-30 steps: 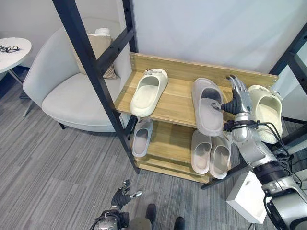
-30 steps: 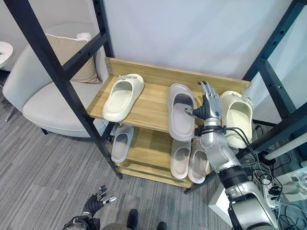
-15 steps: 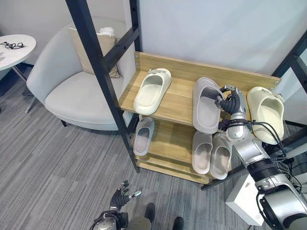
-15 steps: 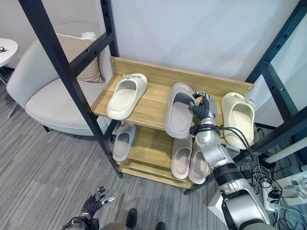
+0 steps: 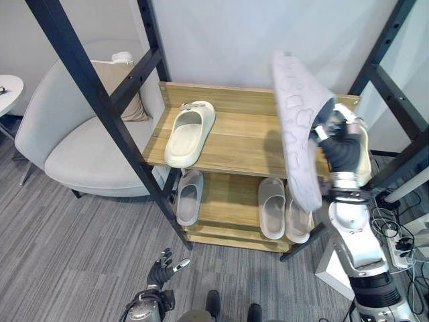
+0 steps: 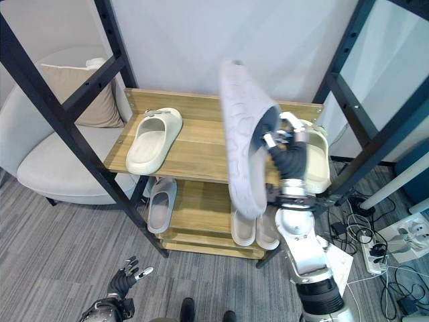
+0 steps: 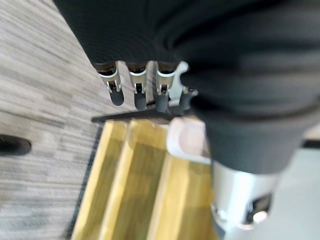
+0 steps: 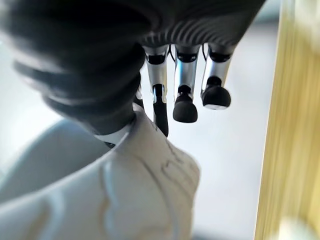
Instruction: Arrange the slippers neatly on the shoe rack.
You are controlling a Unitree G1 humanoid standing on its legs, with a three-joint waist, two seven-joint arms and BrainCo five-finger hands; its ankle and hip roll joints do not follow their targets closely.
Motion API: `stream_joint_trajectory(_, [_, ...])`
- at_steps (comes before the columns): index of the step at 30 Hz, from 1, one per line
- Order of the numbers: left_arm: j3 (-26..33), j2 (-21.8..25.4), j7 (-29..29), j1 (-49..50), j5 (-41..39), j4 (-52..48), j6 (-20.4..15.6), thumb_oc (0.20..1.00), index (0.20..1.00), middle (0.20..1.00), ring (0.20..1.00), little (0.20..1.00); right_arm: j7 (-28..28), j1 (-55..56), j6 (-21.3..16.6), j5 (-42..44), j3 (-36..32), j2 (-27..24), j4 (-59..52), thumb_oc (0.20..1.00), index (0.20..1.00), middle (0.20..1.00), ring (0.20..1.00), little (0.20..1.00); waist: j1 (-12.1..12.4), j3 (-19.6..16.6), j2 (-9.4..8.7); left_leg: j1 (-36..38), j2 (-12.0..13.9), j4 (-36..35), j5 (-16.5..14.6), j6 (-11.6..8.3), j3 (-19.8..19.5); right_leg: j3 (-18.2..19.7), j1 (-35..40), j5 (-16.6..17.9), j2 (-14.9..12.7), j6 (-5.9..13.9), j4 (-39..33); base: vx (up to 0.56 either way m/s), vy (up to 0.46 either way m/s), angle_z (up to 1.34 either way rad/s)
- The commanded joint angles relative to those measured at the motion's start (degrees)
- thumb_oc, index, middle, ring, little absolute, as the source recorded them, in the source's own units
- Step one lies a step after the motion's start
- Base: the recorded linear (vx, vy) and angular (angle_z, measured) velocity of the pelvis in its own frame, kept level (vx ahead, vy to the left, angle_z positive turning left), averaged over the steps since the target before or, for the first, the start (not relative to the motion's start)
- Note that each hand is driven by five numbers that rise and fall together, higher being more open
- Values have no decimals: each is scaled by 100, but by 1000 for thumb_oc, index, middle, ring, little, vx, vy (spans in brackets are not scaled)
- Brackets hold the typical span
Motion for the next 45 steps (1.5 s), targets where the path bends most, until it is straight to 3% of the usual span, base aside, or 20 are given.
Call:
stream_joint_trajectory(1, [-110,104,-19,-288,-50,62,-195,1000,1000,1000,1000,1000,1053,-222,-447,1528,495,121,-572,200,200,200,200,200,197,-84,-21,574,70,-3,-961,-39,14,-378,141,-502,-260,244,4,-55,-37,0])
stream_joint_trajectory(6, [-173,106,-28,-385,-126,56,-359,1000,1000,1000,1000,1000,1909,-318,-38,2325,1732,340,-150,200,200,200,200,200,332,-14,-20,497,76,-3,-874,-124,-162,-608,163,-507,-275,195,4,-51,-26,20])
stream_joint_trajectory(12, [-146,123,72,-573,-300,-1,-499,1000,1000,1000,1000,1000,1916,-168,88,1639,1938,120,473,200,200,200,200,200,474,278,-44,317,80,-3,-763,-176,-403,-908,58,-520,-298,177,57,-79,-22,35])
stream_joint_trajectory(13, [-185,153,211,-726,-423,-128,-604,1000,1000,1000,1000,1000,1609,-158,46,987,1767,-6,753,200,200,200,200,200,511,599,2,125,108,-3,-644,-168,-468,-975,-261,-616,-343,165,389,-396,20,26])
stream_joint_trajectory(14, [-262,189,354,-893,-552,-334,-714,1000,1000,1000,1000,1000,1156,-273,-4,212,1534,-59,977,200,200,200,200,200,513,990,64,-549,55,696,-741,-132,-505,-1014,-862,-727,-492,117,978,-530,55,29])
stream_joint_trajectory(16, [-329,250,490,-1015,-619,-572,-872,1000,1000,1000,1000,1000,593,-445,-5,-737,1216,-119,1205,200,200,200,200,200,511,1249,168,-1371,-56,1564,-959,-69,-477,-939,-1621,-867,-683,62,1747,-355,96,30])
stream_joint_trajectory(20, [-377,273,616,-1092,-651,-793,-1014,1000,1000,1000,1000,1000,-43,-709,-13,-1525,845,-149,1439,200,200,200,200,200,521,1233,258,-2121,-178,2124,-1085,6,-501,-869,-2373,-973,-811,52,2370,-131,109,1])
stream_joint_trajectory(21, [-490,212,586,-1163,-736,-918,-1116,1000,1000,1000,1000,1000,-740,-1019,82,-2447,413,-262,1686,200,200,200,200,200,571,1196,334,-2776,-254,2632,-1192,87,-542,-794,-3005,-1165,-952,23,2930,-46,99,-4])
stream_joint_trajectory(22, [-490,212,586,-1166,-736,-917,-1116,1000,1000,1000,1000,1000,-740,-1021,82,-2447,412,-263,1688,200,200,200,200,200,559,1168,332,-2825,-264,2649,-1186,88,-552,-804,-3047,-1168,-962,23,2948,-70,145,2])
stream_joint_trajectory(23, [-600,222,597,-1309,-729,-905,-1145,1000,1000,1000,1000,1000,-1122,-1289,108,-2785,222,-305,1942,200,200,200,200,200,576,1223,364,-3073,-300,2867,-1259,120,-576,-762,-3310,-1234,-1051,12,3245,-32,53,15])
stream_joint_trajectory(28, [-776,272,568,-1547,-712,-1014,-1213,1000,1000,1000,1000,1000,-1930,-1994,364,-3512,-110,-695,2795,200,200,200,200,200,590,1308,384,-3675,-367,3382,-1424,184,-516,-598,-3971,-1369,-1130,-21,3802,-34,62,13])
stream_joint_trajectory(36, [-1028,413,450,-1819,-736,-1075,-1245,1000,1000,1000,1000,1000,-2234,-3227,811,-3850,204,-1491,4514,200,200,200,200,200,650,1443,406,-4354,-465,4065,-1674,281,-506,-415,-4648,-1590,-1214,-56,4430,-21,18,-6])
stream_joint_trajectory(45, [-1207,558,464,-2002,-764,-1217,-1250,1000,1000,1000,1000,1000,-2252,-4041,1160,-3876,792,-1683,5966,200,200,200,200,200,744,1441,449,-4602,-595,4289,-1797,267,-668,-496,-4859,-1877,-1314,-156,4754,53,-15,9])
